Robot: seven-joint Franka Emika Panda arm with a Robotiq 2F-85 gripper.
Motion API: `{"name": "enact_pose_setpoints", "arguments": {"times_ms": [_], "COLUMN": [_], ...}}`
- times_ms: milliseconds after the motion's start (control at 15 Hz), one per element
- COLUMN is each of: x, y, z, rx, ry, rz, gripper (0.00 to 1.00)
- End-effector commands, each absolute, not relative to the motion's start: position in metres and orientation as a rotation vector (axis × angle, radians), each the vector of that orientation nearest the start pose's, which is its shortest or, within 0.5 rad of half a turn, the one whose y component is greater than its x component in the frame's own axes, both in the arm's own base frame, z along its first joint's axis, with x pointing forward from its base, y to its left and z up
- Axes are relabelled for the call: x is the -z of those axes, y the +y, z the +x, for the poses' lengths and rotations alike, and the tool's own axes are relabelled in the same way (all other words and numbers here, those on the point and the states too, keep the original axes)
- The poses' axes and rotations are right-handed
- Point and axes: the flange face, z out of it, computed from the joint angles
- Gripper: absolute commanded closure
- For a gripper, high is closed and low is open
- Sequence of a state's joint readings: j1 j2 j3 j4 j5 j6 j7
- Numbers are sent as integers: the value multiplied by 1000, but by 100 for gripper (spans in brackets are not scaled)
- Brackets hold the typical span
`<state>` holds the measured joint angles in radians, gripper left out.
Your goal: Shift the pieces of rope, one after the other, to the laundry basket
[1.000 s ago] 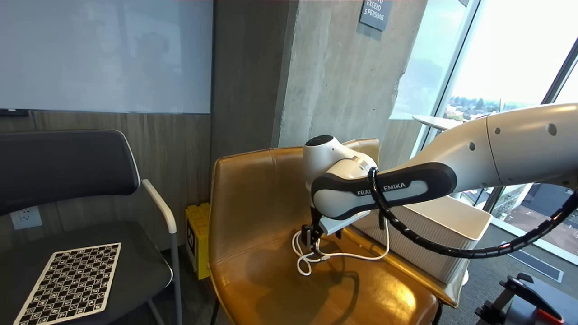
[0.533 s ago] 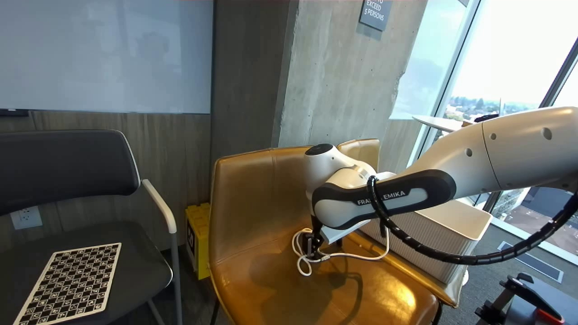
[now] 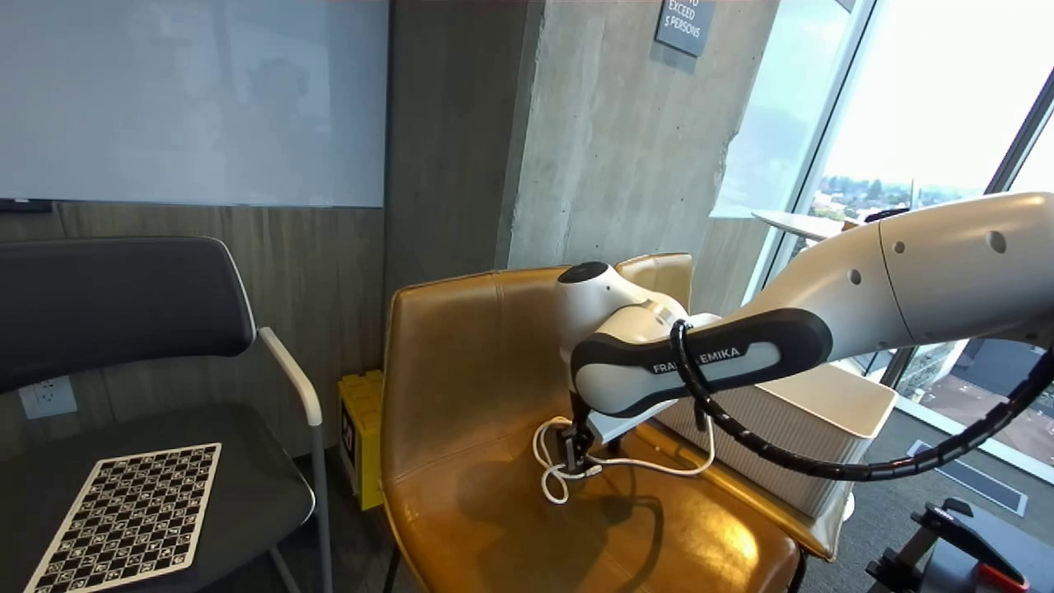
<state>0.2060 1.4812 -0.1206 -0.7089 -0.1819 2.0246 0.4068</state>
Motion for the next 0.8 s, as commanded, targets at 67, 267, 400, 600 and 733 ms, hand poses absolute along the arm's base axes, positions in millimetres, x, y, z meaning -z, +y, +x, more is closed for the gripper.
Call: {"name": "enact_pose_setpoints", "arguments": {"times_ms": [67, 267, 400, 600, 733], "x": [-8, -24, -44, -99, -151], "y": [84, 85, 91, 108, 112], "z": [750, 755, 759, 773, 783], "rx": [-172, -171, -162, -79, -11], "ry": [240, 245, 242, 228, 253], "rz": [-3482, -3506, -3513, -3522, -3514], "gripper": [84, 100, 98, 97, 97]}}
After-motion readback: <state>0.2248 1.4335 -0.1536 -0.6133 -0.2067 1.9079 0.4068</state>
